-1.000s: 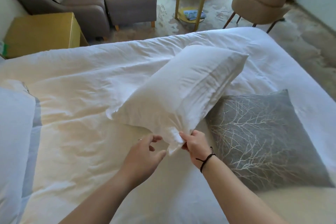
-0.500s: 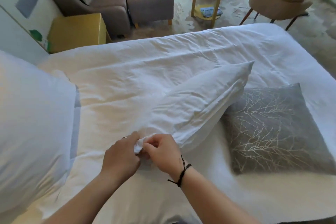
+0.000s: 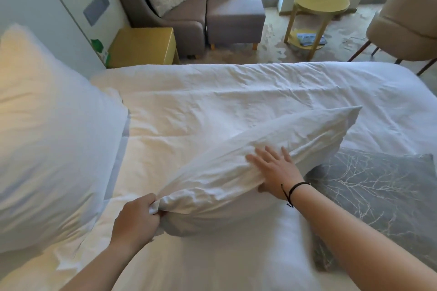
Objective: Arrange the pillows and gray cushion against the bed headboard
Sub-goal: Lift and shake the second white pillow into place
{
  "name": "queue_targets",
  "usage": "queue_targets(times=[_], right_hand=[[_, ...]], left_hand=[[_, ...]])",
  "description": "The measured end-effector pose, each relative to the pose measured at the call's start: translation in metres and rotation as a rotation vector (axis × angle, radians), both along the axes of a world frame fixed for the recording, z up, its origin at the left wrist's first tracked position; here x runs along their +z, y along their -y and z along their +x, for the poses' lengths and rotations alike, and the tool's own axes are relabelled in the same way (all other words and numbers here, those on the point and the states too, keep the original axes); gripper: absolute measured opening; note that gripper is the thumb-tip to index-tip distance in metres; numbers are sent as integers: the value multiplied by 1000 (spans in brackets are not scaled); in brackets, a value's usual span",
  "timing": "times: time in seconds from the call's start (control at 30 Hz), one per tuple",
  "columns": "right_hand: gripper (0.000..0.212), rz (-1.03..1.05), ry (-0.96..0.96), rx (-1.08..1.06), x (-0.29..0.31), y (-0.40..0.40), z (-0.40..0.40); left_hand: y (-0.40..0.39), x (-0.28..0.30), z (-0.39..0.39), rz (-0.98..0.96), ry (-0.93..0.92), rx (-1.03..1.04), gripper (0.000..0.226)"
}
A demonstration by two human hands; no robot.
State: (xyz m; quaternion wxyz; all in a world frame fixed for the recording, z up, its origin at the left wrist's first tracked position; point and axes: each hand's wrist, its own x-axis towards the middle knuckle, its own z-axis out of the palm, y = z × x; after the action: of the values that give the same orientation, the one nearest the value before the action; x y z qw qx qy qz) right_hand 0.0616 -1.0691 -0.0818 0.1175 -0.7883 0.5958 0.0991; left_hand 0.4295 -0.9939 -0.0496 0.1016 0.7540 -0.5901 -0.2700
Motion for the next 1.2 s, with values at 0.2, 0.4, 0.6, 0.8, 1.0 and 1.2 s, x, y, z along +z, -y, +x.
queue_targets(times=[0.2, 0.4, 0.6, 0.8, 1.0, 1.2], right_hand=[[52, -97, -77, 164, -19, 29, -1], [22, -113, -6, 33, -17, 41, 23], [15, -6, 36, -19, 0, 42, 17], [17, 47, 75, -27, 51, 56, 50], [25, 103, 316, -110, 108, 81, 137], [21, 174, 569, -271, 150, 133, 250]], left_hand=[[-2, -1, -5, -50, 172, -62, 12], [8, 8, -14, -77, 182, -64, 16], [14, 23, -9, -125, 171, -96, 26], [63, 70, 37, -290, 332, -90, 23], [141, 156, 97, -517, 294, 144, 41], [120, 132, 143, -158, -104, 103, 80]])
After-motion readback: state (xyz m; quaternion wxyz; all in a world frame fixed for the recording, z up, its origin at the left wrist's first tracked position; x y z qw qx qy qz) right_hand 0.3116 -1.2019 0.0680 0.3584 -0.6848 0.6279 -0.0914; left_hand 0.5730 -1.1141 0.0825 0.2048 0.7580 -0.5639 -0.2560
